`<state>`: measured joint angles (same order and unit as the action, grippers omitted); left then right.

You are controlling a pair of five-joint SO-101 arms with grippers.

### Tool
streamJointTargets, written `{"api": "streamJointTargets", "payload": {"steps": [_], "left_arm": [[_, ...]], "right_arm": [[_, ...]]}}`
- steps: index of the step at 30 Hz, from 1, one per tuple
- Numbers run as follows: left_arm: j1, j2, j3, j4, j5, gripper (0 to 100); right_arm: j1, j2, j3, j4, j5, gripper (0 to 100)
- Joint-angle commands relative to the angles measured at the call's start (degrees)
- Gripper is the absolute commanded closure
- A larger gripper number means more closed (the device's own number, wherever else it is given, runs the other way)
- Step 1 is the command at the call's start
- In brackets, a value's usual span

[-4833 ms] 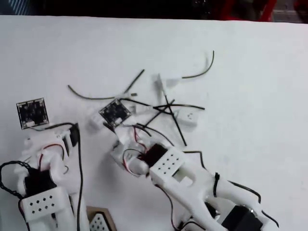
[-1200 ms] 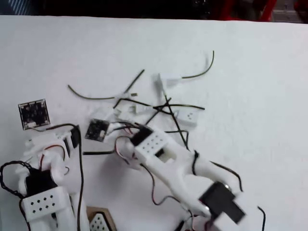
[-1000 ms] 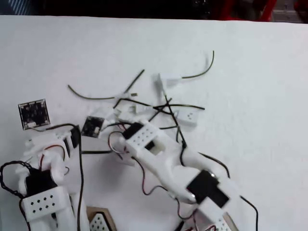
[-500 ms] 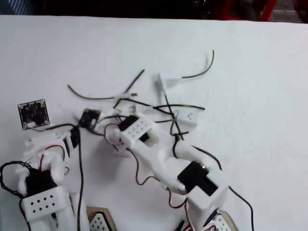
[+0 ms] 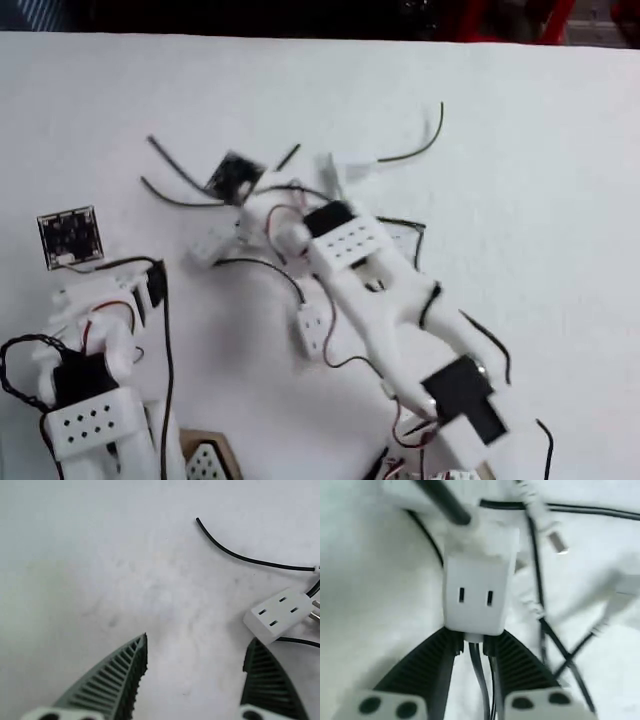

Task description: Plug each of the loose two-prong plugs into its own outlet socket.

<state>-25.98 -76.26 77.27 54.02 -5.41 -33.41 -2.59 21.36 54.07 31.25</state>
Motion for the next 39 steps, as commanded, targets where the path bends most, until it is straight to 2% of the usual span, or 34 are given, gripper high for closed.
{"api": "streamJointTargets", "payload": {"steps": [1,11,19,24,28,31,34,39], "left_arm": [[-0.13,-0.48,-0.09,-1.32,-0.79,69],[-0.04,-0.48,-0.09,-1.32,-0.79,69],[0.04,-0.48,-0.09,-1.32,-0.79,69],[0.04,-0.48,0.0,-1.32,-0.79,69],[0.04,-0.48,0.0,-1.32,-0.7,69],[0.04,-0.48,0.0,-1.32,-0.7,69],[0.04,-0.48,0.0,-1.32,-0.7,69],[0.04,-0.48,0.0,-1.32,-0.7,69]], "right_arm": [[4.26,-6.73,-1.67,-0.22,0.35,98.1],[20.26,-8.4,-1.58,-16.04,0.0,98.1],[23.87,-1.54,-1.67,-29.23,0.53,98.1],[25.36,8.31,-3.78,-38.64,4.4,98.1],[26.77,14.73,-9.49,-38.99,4.4,97.5],[27.56,15.78,-10.64,-38.11,4.4,90.6],[27.82,14.9,-10.99,-32.92,4.4,83.4],[27.65,8.84,-10.64,-22.64,4.31,82.8]]}}
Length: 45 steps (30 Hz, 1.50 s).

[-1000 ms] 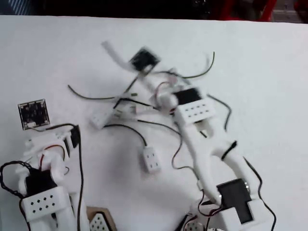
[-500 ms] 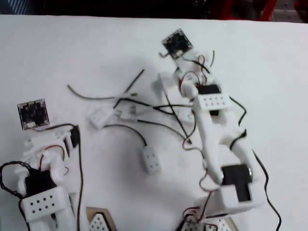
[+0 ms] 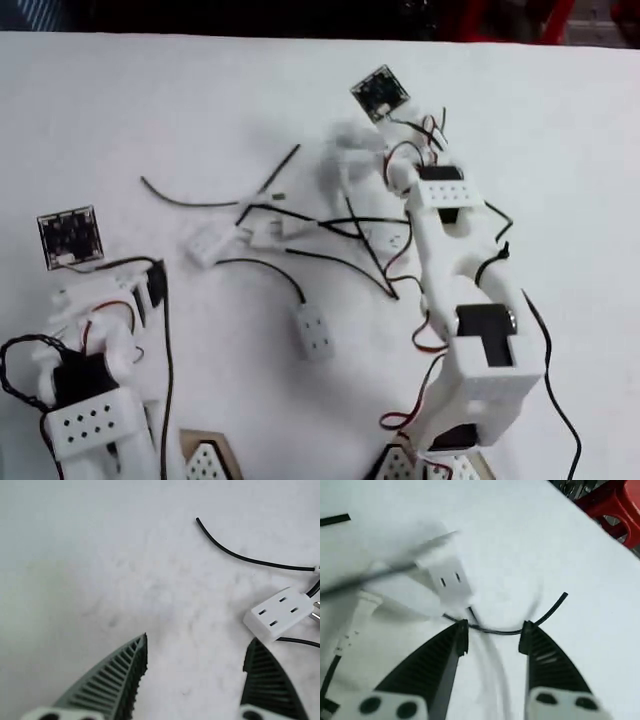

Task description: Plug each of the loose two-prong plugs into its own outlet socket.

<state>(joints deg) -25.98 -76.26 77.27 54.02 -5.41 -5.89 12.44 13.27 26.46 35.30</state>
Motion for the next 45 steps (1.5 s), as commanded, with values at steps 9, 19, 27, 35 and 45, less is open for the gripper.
{"api": "streamJointTargets", "payload": {"steps": [9,19,27,35,45], "left_arm": [[0.04,-0.48,0.0,-1.32,-0.62,69],[-0.13,-0.48,0.0,-1.32,-0.53,69],[-0.13,-0.48,0.0,-1.32,-0.62,69],[-0.13,-0.48,0.0,-1.32,-0.7,69],[-0.13,-0.48,0.0,-1.32,-0.79,69]], "right_arm": [[-4.44,-16.75,-2.37,29.41,0.18,82.8],[-17.98,-16.84,2.64,38.99,-14.51,82.9],[-21.41,-16.75,11.34,27.47,-14.59,82.7],[-21.85,-16.31,16.7,24.31,-12.04,82.6],[-21.58,-4.7,15.82,18.24,-11.87,82.9]]}}
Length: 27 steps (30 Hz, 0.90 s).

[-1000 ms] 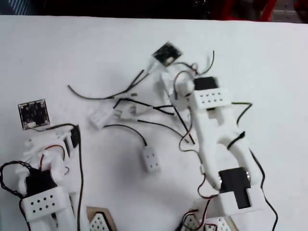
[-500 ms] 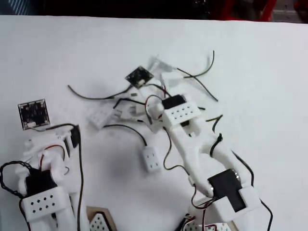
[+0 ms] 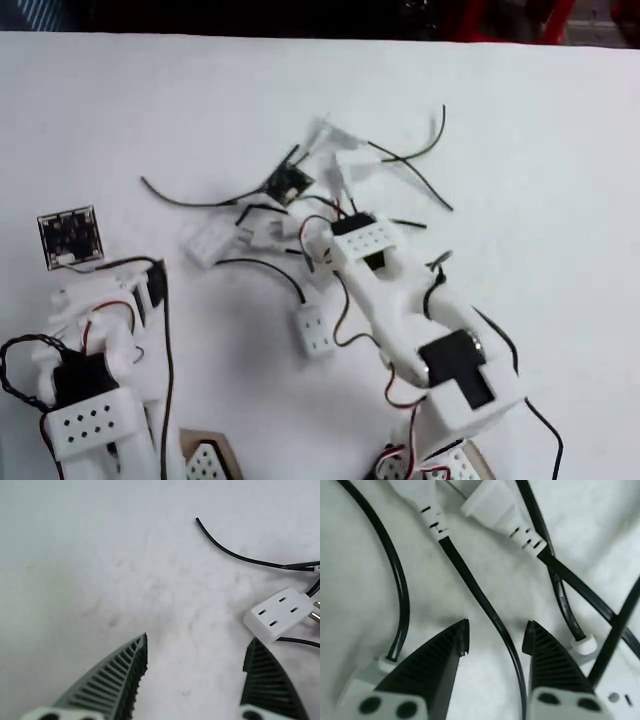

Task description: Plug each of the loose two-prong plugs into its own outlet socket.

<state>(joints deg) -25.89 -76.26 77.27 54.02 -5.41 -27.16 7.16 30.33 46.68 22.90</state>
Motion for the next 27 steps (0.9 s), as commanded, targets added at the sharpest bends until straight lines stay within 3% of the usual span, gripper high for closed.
{"api": "streamJointTargets", "payload": {"steps": [1,6,14,17,27], "left_arm": [[-0.22,-0.48,0.0,-1.32,-0.79,69],[-0.22,-0.48,0.0,-1.32,-0.79,69],[-0.22,-0.48,0.0,-1.32,-0.79,69],[-0.22,-0.48,0.0,-1.32,-0.79,69],[-0.22,-0.48,0.0,-1.32,-0.79,69]], "right_arm": [[-0.31,1.1,-1.23,-2.33,0.53,83.0],[0.66,-0.31,-1.32,-2.42,0.62,98.9],[3.38,-14.46,-0.88,4.53,0.79,98.1],[4.18,-21.93,-0.88,9.27,4.31,98.1],[15.96,-46.37,-0.88,23.43,7.38,98.1]]}}
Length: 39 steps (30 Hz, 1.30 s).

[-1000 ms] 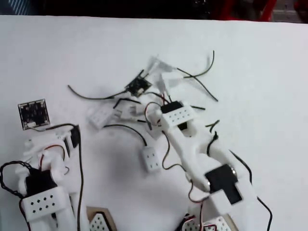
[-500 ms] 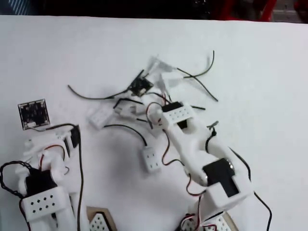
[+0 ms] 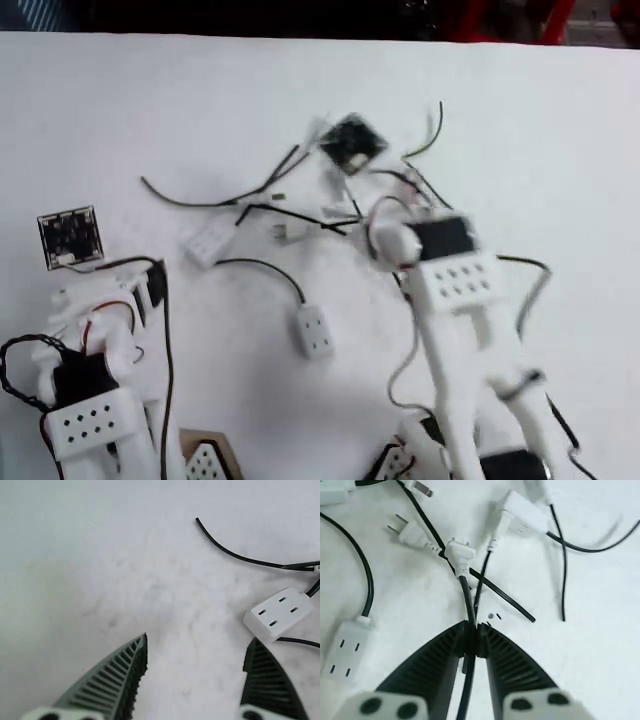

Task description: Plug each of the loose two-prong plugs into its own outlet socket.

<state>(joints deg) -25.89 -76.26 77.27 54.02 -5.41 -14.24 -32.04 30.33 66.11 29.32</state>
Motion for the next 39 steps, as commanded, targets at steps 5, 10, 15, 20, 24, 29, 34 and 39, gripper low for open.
{"api": "streamJointTargets", "payload": {"steps": [5,10,15,20,24,29,34,39], "left_arm": [[-0.22,-0.48,0.0,-1.32,-0.79,69],[-0.22,-0.48,0.0,-1.32,-0.79,69],[-0.22,-0.48,0.0,-1.32,-0.79,69],[-0.22,-0.48,0.0,-1.32,-0.79,69],[-0.22,-0.48,0.0,-1.32,-0.79,69],[-0.22,-0.48,0.0,-1.32,-0.79,69],[-0.22,-0.48,0.09,-1.32,-0.79,69],[-0.22,-0.48,0.09,-1.32,-0.79,69]], "right_arm": [[9.45,-15.16,-0.88,10.15,2.73,98.1],[13.85,-19.12,-0.97,10.15,2.64,92.8],[13.76,-19.38,-0.79,5.14,2.55,83.8],[13.76,-19.82,2.2,-5.85,2.55,90.2],[14.11,-19.3,5.54,-6.02,2.55,90.7],[14.2,-18.51,12.4,-6.02,2.73,90.7],[14.2,-8.13,12.66,-6.29,2.73,88.5],[15.78,7.69,5.8,-6.11,-2.9,80.6]]}}
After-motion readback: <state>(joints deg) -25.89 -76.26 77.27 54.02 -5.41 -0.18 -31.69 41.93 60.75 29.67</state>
